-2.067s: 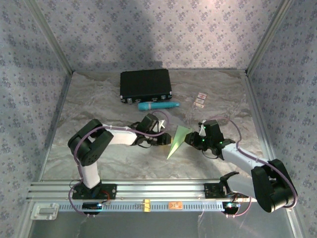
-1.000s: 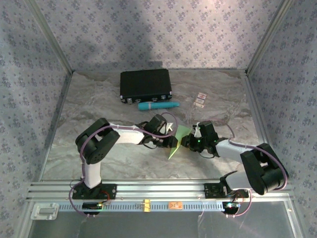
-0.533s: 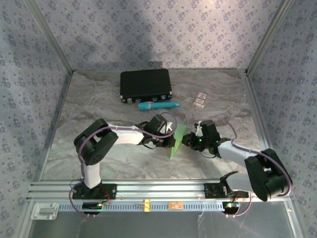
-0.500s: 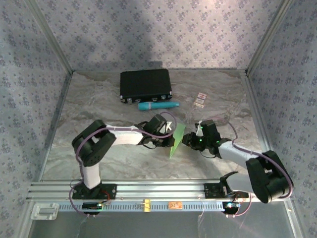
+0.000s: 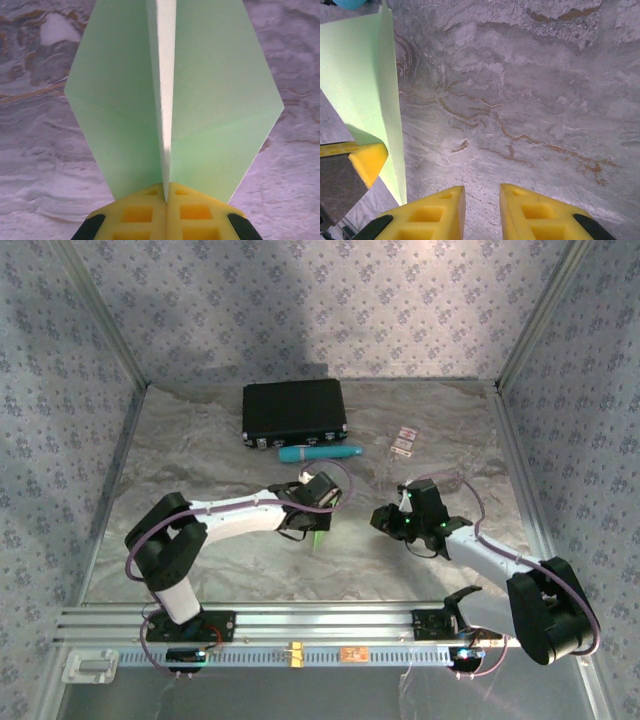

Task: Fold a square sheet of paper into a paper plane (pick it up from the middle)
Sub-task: Move the paper plane to the center of the table.

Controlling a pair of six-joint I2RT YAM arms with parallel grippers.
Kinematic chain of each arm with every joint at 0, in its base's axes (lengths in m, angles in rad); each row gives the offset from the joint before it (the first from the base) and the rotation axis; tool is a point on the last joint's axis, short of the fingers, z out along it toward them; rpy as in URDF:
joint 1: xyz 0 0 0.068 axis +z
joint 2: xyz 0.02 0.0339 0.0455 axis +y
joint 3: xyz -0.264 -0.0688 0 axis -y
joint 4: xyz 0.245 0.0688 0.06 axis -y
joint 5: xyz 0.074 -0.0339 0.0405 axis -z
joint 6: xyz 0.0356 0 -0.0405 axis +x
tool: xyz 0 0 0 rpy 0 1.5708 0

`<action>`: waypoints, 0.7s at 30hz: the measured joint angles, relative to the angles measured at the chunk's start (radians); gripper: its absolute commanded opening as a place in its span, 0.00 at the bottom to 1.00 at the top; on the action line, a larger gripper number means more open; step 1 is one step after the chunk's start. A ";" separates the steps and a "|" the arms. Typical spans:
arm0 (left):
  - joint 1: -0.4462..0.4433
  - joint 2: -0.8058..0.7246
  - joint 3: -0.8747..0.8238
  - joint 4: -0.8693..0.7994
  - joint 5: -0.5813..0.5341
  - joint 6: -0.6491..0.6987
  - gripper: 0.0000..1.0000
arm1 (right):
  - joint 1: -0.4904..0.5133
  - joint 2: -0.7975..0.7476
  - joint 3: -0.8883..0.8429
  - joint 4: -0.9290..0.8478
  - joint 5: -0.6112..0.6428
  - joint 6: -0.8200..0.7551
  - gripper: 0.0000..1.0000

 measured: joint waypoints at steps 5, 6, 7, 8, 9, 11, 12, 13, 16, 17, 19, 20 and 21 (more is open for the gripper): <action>0.000 0.009 0.000 -0.028 -0.019 -0.016 0.03 | 0.009 0.003 0.003 0.000 0.007 0.000 0.26; 0.000 0.013 0.000 -0.031 -0.019 -0.018 0.04 | 0.010 0.006 0.004 0.000 0.007 0.000 0.26; 0.000 0.018 0.000 -0.035 -0.019 -0.020 0.04 | 0.011 0.008 0.004 0.000 0.008 0.000 0.26; 0.000 0.022 0.000 -0.038 -0.018 -0.020 0.04 | 0.011 0.008 0.004 0.000 0.008 0.000 0.26; 0.000 0.025 0.000 -0.038 -0.018 -0.020 0.05 | 0.013 0.010 0.004 0.000 0.008 0.000 0.26; 0.000 0.030 0.000 -0.037 -0.018 -0.020 0.06 | 0.016 0.014 0.005 0.000 0.010 0.000 0.26; 0.000 0.032 0.000 -0.038 -0.018 -0.020 0.06 | 0.018 0.019 0.005 0.000 0.010 0.000 0.26; 0.000 0.034 0.000 -0.038 -0.017 -0.020 0.07 | 0.018 0.025 0.005 0.000 0.010 0.000 0.27; 0.000 0.039 0.000 -0.038 -0.014 -0.019 0.10 | 0.021 0.043 0.005 0.003 0.010 0.000 0.27; 0.000 0.039 0.000 -0.037 -0.012 -0.019 0.10 | 0.023 0.050 0.005 0.005 0.010 0.000 0.27; 0.000 0.039 0.000 -0.037 -0.010 -0.020 0.11 | 0.027 0.060 0.005 0.009 0.010 0.000 0.27; 0.000 0.039 0.000 -0.037 -0.010 -0.020 0.12 | 0.031 0.067 0.006 0.011 0.010 0.000 0.27; 0.000 0.040 0.000 -0.037 -0.010 -0.020 0.13 | 0.033 0.072 0.007 0.012 0.010 0.000 0.27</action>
